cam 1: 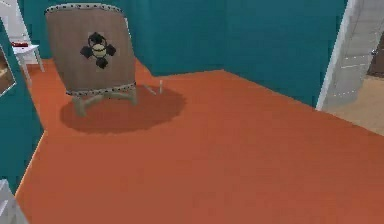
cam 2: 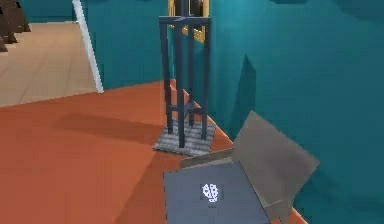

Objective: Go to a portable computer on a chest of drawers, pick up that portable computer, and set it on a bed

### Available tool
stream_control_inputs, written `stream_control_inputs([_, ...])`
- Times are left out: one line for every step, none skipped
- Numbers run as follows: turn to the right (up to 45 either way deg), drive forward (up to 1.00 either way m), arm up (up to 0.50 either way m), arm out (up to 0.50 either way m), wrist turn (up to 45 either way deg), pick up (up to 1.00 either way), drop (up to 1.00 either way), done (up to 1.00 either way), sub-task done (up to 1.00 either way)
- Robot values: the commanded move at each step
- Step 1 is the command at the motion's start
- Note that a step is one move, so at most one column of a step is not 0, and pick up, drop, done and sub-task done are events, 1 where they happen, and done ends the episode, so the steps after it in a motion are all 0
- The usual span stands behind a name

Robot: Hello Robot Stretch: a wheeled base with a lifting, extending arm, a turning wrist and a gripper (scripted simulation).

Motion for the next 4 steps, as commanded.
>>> stream_control_inputs([0.0,1.00,0.00,0.00,0.0,0.00,0.00,0.00,0.00])
stream_control_inputs([0.0,1.00,0.00,0.00,0.0,0.00,0.00,0.00,0.00])
stream_control_inputs([0.0,1.00,0.00,0.00,0.0,0.00,0.00,0.00,0.00])
stream_control_inputs([-6.0,0.00,0.00,0.00,0.0,0.00,0.00,0.00,0.00])
